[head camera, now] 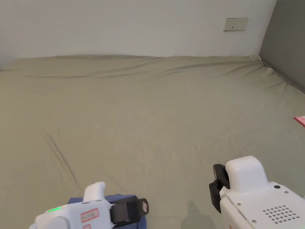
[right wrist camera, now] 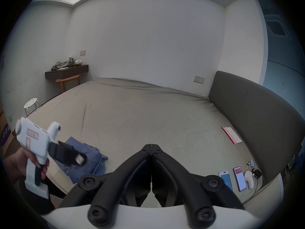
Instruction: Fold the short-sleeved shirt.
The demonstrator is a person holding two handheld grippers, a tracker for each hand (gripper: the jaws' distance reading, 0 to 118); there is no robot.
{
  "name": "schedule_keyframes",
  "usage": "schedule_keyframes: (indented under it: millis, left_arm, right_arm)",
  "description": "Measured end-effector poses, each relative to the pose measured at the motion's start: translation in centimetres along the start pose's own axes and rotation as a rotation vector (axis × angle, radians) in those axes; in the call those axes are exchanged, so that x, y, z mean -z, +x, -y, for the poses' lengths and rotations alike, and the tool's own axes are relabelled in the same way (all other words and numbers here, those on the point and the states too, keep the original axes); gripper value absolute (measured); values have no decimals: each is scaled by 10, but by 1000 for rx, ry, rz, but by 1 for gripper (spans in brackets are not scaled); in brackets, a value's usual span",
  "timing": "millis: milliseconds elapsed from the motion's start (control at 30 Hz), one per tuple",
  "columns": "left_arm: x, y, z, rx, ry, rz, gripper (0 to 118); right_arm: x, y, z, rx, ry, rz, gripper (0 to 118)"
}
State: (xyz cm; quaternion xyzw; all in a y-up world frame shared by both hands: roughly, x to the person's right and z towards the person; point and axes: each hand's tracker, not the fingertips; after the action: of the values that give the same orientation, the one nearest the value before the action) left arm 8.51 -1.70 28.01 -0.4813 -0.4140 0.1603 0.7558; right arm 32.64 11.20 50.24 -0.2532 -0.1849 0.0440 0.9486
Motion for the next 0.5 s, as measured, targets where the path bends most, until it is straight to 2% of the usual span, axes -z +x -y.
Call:
schedule_keyframes:
  millis: [33,100,133,167,233,333,500]
  left_arm:
    - [-10,-4,-5,-3,30,-14,74]
    - [-22,-6,-12,58,97,-99,23]
    - [-26,-6,-13,119,127,-187,9]
    - [-27,-5,-13,175,150,-268,1]
    - [-22,-2,-7,258,179,-376,0]
    - [1,3,8,380,129,-497,0]
    - [53,13,41,495,36,-525,0]
  right_arm:
    - [0,0,0,3,2,2,2]
    - [0,0,-1,10,6,1,2]
    - [1,-1,-1,12,6,-1,2]
    - [1,-3,-1,13,7,-3,2]
    - [0,-6,0,9,9,-10,2]
    - [-2,-10,0,-5,2,-20,2]
    - [-6,-10,0,5,2,-32,2]
